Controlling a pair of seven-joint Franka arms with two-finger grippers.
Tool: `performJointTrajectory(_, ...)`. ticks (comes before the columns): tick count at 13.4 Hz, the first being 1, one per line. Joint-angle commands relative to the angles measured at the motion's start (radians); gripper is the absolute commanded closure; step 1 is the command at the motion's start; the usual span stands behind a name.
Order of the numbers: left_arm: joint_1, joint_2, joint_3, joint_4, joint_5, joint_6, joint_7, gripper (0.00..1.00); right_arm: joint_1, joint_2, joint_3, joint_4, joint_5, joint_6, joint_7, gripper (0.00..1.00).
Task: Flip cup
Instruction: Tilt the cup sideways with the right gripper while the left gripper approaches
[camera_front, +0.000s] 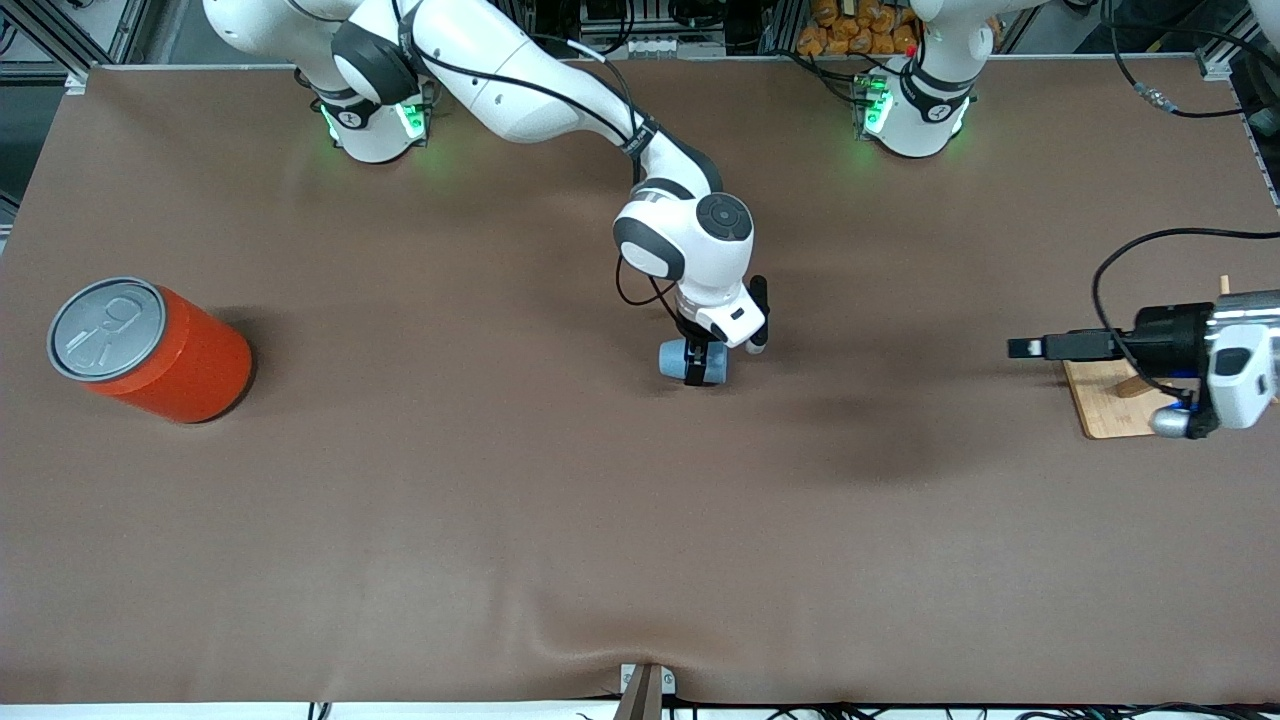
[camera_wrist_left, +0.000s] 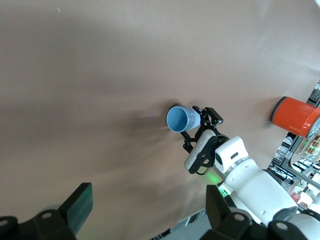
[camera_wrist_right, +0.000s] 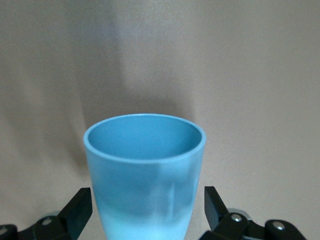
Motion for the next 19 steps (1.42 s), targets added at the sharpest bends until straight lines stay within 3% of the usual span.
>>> performJointTrajectory(1, -0.05, 0.05, 0.001, 0.019, -0.018, -0.024, -0.065, 0.0, 0.009, 0.02, -0.007, 0.041, -0.023, -0.018, 0.023, 0.0)
performJointTrajectory(5, -0.159, 0.152, 0.0, 0.022, -0.024, -0.023, -0.074, 0.0, -0.011, -0.019, -0.005, 0.041, -0.02, -0.043, 0.013, 0.0)
performJointTrajectory(8, -0.202, 0.234, 0.001, 0.024, -0.102, -0.012, -0.079, 0.0, -0.034, -0.084, 0.002, 0.043, -0.006, -0.125, -0.01, 0.0)
performJointTrajectory(12, -0.238, 0.33, 0.001, 0.024, -0.185, 0.016, -0.08, 0.0, -0.088, -0.171, 0.004, 0.053, 0.083, -0.278, -0.009, 0.0)
performJointTrajectory(15, -0.341, 0.378, 0.003, 0.018, -0.186, 0.169, -0.105, 0.0, -0.224, -0.268, 0.008, 0.055, 0.167, -0.347, -0.009, 0.0)
performJointTrajectory(18, -0.418, 0.442, 0.003, 0.018, -0.186, 0.275, -0.136, 0.0, -0.443, -0.348, 0.062, 0.053, 0.303, -0.39, -0.01, 0.0)
performJointTrajectory(19, -0.433, 0.458, 0.003, 0.018, -0.186, 0.29, -0.137, 0.0, -0.512, -0.375, 0.089, 0.053, 0.307, -0.399, -0.01, 0.0)
